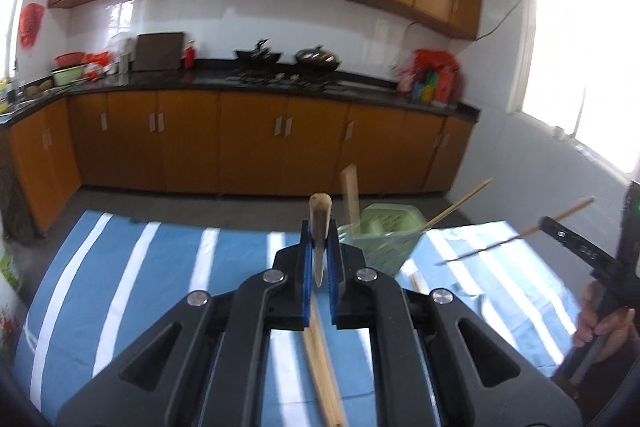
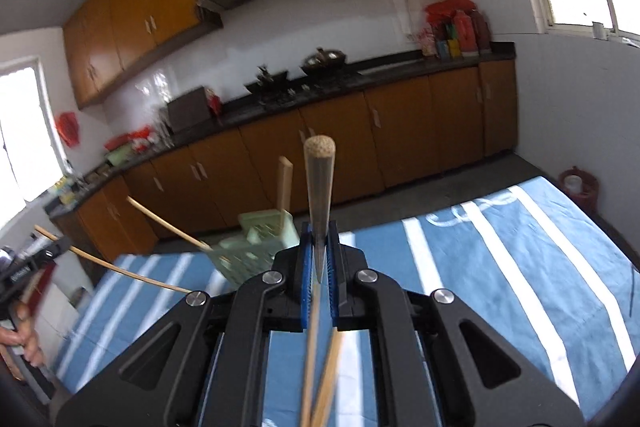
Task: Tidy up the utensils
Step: 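Carry both chopsticks above the green holder and lower them in upright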
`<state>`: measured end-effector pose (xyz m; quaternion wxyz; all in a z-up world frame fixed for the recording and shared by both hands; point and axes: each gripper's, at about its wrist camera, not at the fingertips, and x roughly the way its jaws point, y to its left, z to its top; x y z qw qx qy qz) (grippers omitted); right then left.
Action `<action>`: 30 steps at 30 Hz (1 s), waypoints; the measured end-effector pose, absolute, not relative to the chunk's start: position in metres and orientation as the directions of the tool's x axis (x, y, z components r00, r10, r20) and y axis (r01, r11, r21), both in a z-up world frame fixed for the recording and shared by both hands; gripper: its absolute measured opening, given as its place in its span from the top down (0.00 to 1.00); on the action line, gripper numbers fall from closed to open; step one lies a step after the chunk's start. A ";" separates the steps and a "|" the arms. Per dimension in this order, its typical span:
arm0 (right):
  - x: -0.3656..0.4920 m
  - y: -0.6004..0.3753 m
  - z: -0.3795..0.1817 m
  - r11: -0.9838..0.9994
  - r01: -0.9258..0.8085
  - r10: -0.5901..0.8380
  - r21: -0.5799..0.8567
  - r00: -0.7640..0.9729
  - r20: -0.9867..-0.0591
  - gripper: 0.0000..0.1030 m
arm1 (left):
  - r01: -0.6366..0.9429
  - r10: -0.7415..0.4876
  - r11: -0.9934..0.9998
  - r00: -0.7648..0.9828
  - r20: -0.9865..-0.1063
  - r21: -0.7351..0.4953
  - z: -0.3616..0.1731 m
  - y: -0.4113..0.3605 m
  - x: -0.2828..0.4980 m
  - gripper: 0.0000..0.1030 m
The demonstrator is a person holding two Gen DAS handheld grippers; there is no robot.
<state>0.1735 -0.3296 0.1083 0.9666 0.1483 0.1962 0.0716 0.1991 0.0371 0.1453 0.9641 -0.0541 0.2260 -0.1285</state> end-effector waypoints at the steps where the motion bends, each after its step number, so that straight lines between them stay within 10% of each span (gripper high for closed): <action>1: 0.172 -0.329 0.116 0.939 -0.104 0.220 0.327 0.914 -0.341 0.93 | 0.239 -0.287 0.957 0.863 -0.416 -0.165 0.151 0.034 0.198 0.93; 18: 0.232 -0.290 0.142 0.944 -0.160 0.255 0.288 0.908 -0.333 0.93 | 0.188 -0.243 0.950 0.947 -0.211 -0.250 0.201 -0.011 0.250 0.93; 30: 0.263 -0.275 0.108 0.948 -0.150 0.269 0.282 0.852 -0.450 0.93 | 0.155 -0.230 0.960 0.912 -0.339 -0.234 0.145 -0.029 0.312 0.92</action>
